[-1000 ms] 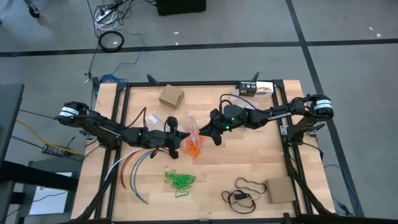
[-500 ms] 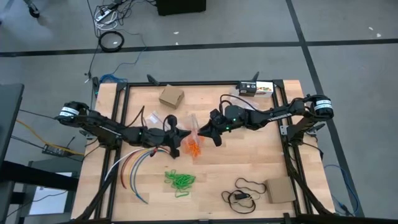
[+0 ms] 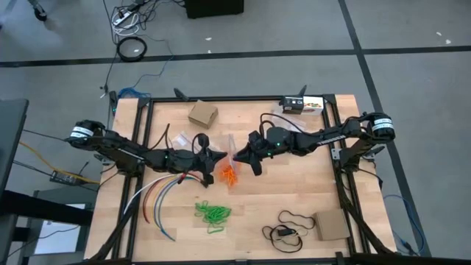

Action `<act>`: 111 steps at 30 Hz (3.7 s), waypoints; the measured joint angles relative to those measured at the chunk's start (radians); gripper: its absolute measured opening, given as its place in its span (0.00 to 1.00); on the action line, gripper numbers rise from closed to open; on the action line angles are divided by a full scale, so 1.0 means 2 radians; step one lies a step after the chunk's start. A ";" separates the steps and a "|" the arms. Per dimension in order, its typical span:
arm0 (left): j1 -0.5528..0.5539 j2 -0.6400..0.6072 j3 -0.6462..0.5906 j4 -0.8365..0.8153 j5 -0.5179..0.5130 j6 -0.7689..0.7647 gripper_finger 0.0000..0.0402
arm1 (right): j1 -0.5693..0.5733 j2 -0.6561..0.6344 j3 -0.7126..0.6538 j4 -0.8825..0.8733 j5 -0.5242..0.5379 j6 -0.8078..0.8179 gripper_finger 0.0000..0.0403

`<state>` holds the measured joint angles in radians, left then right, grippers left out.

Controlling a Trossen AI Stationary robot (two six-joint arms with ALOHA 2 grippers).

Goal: Sort rubber bands
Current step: Open the transparent zip bag

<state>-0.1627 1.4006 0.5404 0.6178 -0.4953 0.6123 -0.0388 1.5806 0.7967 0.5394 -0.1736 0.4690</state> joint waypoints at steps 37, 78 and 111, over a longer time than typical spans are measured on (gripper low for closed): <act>0.086 0.000 0.002 0.044 0.214 -0.442 0.39 | 0.009 0.000 0.000 -0.050 0.077 -0.136 0.00; 0.091 0.000 0.094 -0.076 0.278 -0.294 0.00 | 0.005 -0.080 0.000 -0.158 0.092 -0.131 0.20; 0.083 0.000 0.055 0.162 0.190 -0.247 0.00 | 0.028 -0.076 -0.120 0.140 0.211 -0.078 0.27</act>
<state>0.0036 1.4006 0.6504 0.9426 -0.1158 0.1182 0.0177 1.4281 0.5558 0.8198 0.2474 0.3138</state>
